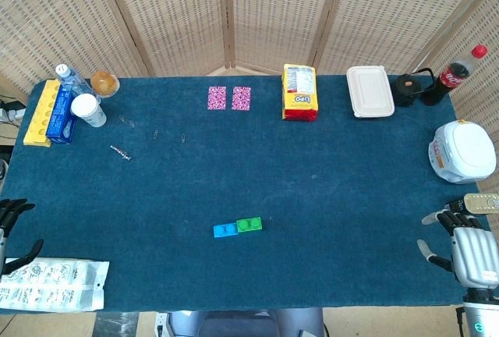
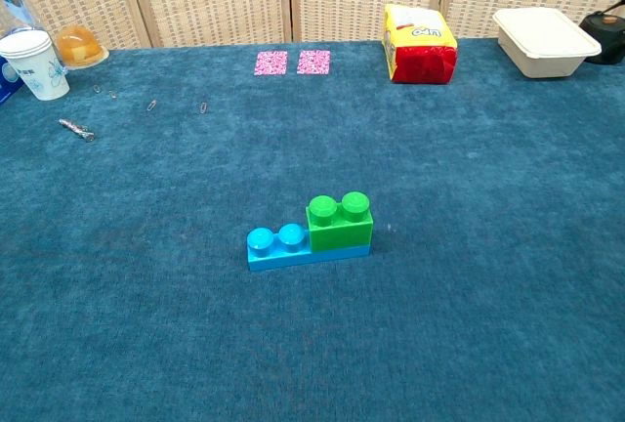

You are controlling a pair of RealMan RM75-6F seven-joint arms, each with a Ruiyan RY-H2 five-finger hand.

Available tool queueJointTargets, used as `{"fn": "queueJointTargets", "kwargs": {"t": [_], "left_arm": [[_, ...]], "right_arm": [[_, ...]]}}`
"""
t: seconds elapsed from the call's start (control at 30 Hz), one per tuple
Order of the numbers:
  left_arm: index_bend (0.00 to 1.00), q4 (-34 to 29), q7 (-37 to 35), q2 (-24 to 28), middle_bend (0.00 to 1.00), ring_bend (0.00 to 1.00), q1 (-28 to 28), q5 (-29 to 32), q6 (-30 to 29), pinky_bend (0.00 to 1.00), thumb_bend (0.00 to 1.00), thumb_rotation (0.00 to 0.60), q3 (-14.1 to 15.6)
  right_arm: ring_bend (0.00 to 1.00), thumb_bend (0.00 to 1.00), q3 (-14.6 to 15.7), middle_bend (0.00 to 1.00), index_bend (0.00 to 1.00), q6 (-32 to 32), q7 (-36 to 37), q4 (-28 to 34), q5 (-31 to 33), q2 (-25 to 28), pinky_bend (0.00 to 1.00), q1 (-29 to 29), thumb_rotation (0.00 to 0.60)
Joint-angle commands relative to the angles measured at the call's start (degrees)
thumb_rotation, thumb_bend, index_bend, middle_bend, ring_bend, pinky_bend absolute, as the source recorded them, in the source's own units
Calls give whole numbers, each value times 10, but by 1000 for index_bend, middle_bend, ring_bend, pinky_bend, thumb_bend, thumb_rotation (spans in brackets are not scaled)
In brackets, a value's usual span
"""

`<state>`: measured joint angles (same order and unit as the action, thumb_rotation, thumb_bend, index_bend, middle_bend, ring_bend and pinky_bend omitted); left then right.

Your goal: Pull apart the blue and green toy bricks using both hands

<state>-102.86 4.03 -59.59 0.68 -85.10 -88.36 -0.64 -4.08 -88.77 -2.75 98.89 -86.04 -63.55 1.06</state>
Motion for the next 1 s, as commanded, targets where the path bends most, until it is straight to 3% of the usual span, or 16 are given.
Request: {"fn": "queueJointTargets", "kwargs": {"t": [0.03,0.5,0.73,1.0], "left_arm": [[276,-1,0,0,242,158,-1,-2,0,227,318,565,0],[276,-7,-5,10,242,158,-1,-12,0,239,318,567,4],[276,-40,25,33,242,170,-40,-24,57,314,317,563,1],[276,-88,81,38,301,263,-105,-30,139,394,318,565,-14]], "right_arm": [[425,304,2,439,444,0,0,0,1,0,358,-2,600],[425,303,8,439,444,-18,19,-14,-17,-1,358,-12,600],[425,303,9,439,444,-13,21,-12,-22,0,358,-9,600],[426,303,11,439,444,-10,30,-15,-25,3,358,-8,600]]}}
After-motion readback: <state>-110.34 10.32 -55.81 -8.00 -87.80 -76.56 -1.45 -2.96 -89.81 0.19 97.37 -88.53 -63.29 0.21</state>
